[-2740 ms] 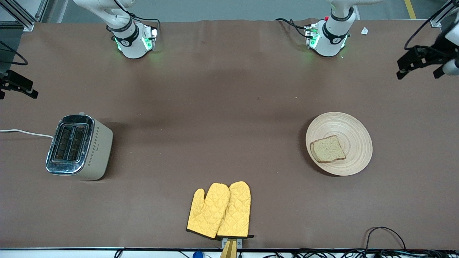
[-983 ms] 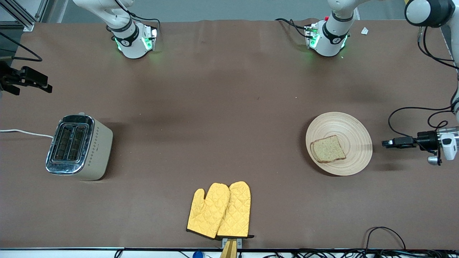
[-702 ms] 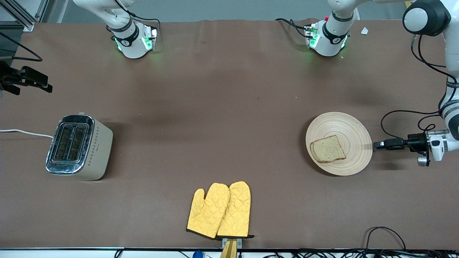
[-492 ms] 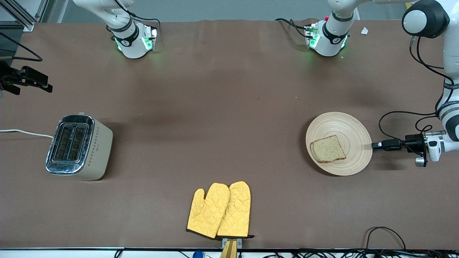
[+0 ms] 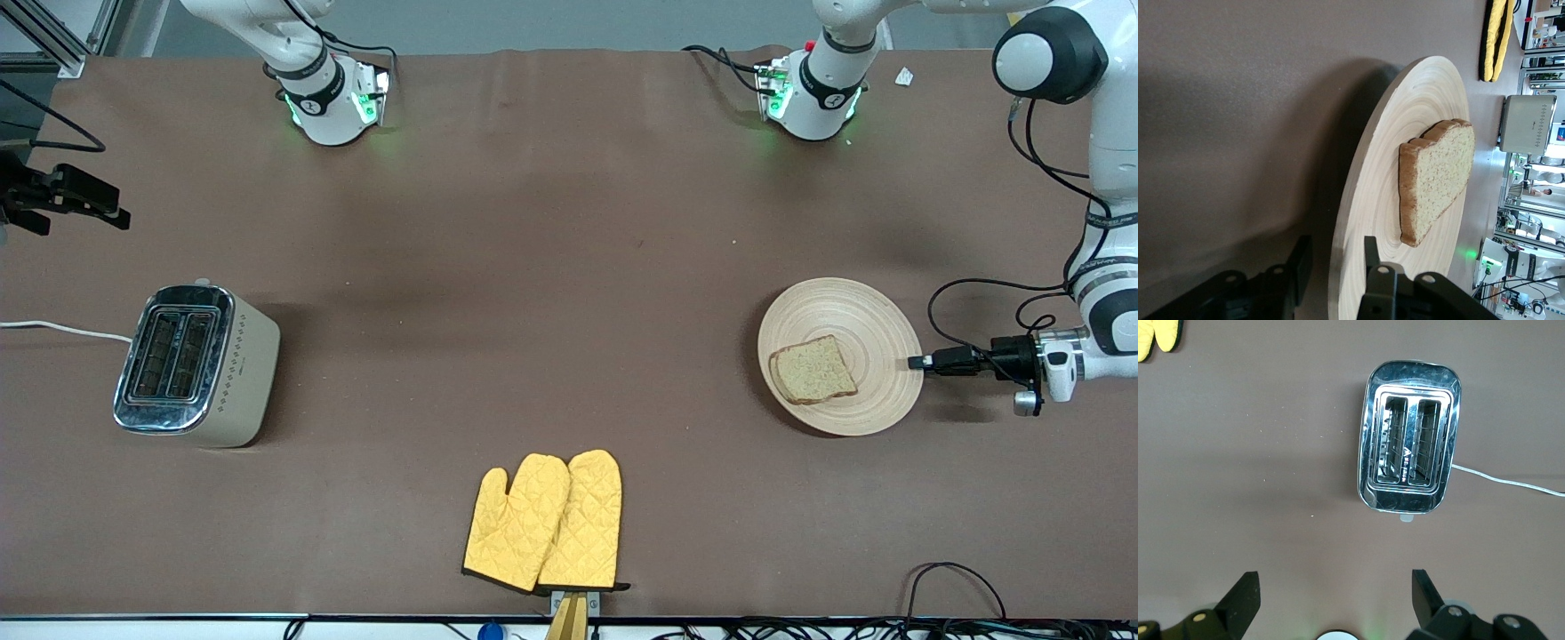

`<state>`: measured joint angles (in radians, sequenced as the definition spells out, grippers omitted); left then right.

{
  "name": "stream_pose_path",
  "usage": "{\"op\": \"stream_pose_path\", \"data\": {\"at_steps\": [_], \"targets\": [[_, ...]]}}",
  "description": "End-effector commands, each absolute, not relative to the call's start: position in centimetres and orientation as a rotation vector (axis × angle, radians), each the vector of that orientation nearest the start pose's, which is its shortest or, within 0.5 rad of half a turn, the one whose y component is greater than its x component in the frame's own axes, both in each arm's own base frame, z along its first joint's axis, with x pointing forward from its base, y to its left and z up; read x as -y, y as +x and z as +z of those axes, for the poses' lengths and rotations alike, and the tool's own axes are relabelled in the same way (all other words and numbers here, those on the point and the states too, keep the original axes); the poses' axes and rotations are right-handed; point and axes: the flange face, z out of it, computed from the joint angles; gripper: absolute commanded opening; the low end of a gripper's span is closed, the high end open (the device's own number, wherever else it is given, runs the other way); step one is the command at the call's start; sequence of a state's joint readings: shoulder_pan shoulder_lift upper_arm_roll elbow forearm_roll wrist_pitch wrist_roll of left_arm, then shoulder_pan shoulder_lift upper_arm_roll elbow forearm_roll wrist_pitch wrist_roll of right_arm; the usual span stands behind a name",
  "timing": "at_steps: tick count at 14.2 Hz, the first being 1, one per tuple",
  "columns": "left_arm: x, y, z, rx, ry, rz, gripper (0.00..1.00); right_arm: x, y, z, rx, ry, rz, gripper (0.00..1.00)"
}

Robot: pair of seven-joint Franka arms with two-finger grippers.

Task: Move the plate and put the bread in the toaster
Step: 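Close the left gripper on the wooden plate's rim, then slide the wooden plate with the left gripper toward the toaster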

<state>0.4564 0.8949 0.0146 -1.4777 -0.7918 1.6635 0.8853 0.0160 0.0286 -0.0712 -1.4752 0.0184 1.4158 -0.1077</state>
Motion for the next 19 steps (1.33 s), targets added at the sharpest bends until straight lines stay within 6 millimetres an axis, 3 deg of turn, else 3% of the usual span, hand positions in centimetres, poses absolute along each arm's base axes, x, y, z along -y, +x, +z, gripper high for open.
{"op": "stream_pose_path", "data": {"at_steps": [1, 5, 9, 11, 12, 15, 19], "targets": [[-22.6, 60.9, 12.9, 0.054, 2.149, -0.065, 0.25, 2.7, 54.5, 64.2, 0.095, -3.119, 0.139, 1.0], [-22.4, 61.0, 13.1, 0.064, 2.141, -0.071, 0.03, 2.7, 54.5, 64.3, 0.096, -3.119, 0.135, 1.0], [-20.1, 63.2, 16.8, 0.165, 2.072, -0.066, 0.0, 2.7, 54.5, 64.3, 0.096, -3.119, 0.137, 1.0], [-17.7, 64.5, 19.1, 0.228, 2.039, -0.053, 0.0, 2.7, 54.5, 64.3, 0.096, -3.118, 0.137, 1.0], [-15.4, 65.3, 20.9, 0.263, 2.005, -0.048, 0.0, 2.7, 54.5, 64.3, 0.096, -3.118, 0.137, 1.0], [-8.5, 66.8, 23.5, 0.29, 1.925, -0.096, 0.0, 2.9, 54.4, 64.2, 0.07, -3.119, 0.139, 1.0], [3.5, 67.4, 24.7, 0.316, 1.839, -0.122, 0.0, 3.6, 54.5, 64.2, 0.07, -3.115, 0.134, 1.0]]}}
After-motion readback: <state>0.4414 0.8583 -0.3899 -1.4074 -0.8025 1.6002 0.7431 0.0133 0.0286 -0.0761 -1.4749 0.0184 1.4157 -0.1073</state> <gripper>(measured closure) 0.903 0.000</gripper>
